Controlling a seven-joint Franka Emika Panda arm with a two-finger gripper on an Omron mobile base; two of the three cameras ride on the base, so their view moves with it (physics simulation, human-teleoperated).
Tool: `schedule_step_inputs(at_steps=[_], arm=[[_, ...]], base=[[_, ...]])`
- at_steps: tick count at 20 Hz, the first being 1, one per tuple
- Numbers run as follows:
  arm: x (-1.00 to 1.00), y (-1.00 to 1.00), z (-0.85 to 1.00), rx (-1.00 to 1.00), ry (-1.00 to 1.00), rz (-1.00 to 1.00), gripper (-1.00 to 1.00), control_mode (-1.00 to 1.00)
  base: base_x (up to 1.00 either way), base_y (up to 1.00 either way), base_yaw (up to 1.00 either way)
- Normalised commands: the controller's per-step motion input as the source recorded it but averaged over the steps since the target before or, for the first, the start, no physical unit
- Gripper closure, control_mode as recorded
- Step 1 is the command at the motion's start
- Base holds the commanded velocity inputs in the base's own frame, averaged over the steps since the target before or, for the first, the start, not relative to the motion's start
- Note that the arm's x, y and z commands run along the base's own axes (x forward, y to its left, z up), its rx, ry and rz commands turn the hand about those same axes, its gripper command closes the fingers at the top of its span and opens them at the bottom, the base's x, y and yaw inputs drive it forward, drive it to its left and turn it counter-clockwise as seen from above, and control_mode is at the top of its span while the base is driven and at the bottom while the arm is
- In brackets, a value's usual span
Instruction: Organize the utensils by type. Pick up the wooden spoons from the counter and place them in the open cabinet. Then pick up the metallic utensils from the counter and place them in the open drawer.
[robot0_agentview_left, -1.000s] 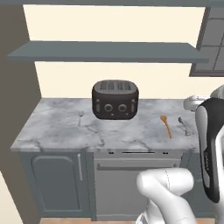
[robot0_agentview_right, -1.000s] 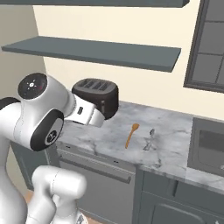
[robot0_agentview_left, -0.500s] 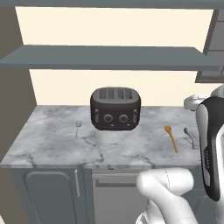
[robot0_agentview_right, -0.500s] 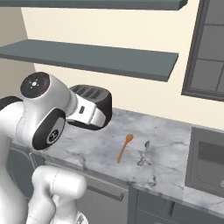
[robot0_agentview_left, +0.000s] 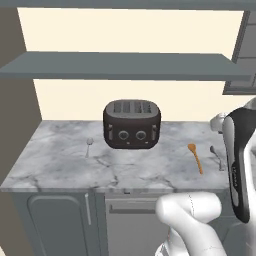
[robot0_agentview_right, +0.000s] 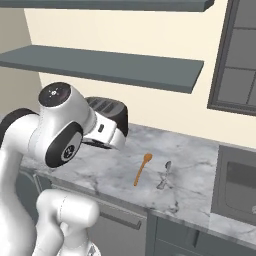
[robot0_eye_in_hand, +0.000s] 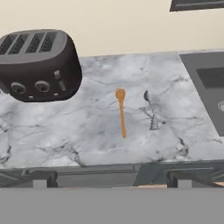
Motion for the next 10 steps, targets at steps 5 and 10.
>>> schedule_step_inputs(at_steps=[5,10], arm=[[0.16,-0.07,-0.68,0.00,0.10,0.06,-1.00,-1.00],[0.31,-0.01,-0.62,0.01,0.00,0.05,-1.00,-1.00]], base=[[0.00,0.00,0.00],[0.00,0.00,0.00]])
